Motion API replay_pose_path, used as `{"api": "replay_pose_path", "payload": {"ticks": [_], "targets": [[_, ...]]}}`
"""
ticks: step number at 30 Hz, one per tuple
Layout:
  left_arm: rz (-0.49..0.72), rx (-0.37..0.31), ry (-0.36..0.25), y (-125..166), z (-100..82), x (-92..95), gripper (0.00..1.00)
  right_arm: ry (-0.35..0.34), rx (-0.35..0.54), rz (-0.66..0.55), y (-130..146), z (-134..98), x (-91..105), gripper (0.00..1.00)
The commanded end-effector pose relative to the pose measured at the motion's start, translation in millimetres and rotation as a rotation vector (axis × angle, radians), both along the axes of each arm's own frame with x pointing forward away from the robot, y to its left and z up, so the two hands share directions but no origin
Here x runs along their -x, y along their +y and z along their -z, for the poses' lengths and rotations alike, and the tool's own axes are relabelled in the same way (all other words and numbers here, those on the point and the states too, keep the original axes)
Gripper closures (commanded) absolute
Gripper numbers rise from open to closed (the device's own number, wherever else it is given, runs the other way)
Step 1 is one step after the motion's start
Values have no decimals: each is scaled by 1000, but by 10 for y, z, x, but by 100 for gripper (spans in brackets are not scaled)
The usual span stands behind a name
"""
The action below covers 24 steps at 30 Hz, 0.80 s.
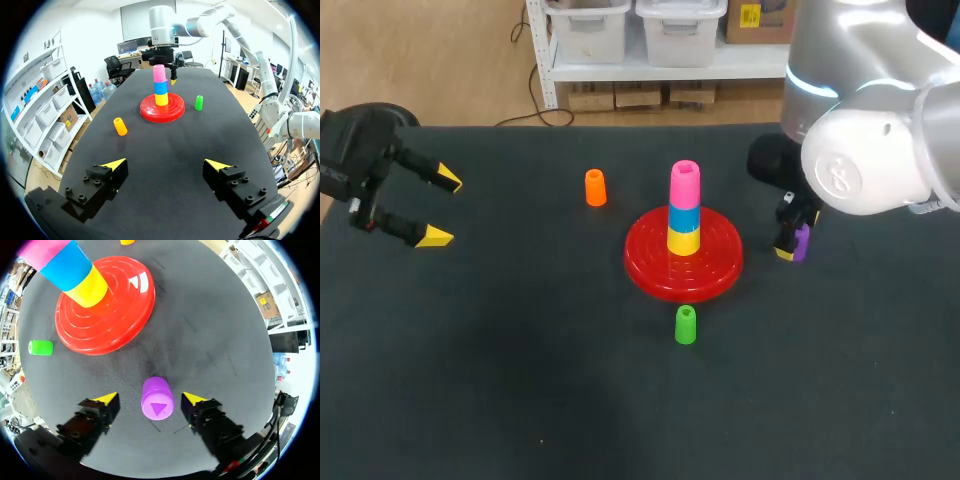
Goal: Pick up and stack the cylinders on the red base in this order: pink,purple,orange,green
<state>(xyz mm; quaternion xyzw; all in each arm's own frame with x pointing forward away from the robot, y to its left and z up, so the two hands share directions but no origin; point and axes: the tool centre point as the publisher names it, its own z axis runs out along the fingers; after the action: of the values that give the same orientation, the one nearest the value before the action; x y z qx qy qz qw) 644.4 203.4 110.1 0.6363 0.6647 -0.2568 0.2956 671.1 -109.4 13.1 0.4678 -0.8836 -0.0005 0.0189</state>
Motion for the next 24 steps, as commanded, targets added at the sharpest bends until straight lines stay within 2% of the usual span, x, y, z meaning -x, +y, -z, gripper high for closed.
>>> {"api": "replay_pose_path", "payload": {"ticks": [1, 14, 24], "targets": [[-1, 1, -4, 6, 6, 12, 0, -1, 4, -2, 3, 6, -5, 100], [-1, 1, -4, 6, 6, 12, 0, 4, 4, -14, 27, 8, -22, 100], [-1, 1, -4, 6, 6, 12, 0, -43, 15, -11, 70, -290, 12, 100]]}}
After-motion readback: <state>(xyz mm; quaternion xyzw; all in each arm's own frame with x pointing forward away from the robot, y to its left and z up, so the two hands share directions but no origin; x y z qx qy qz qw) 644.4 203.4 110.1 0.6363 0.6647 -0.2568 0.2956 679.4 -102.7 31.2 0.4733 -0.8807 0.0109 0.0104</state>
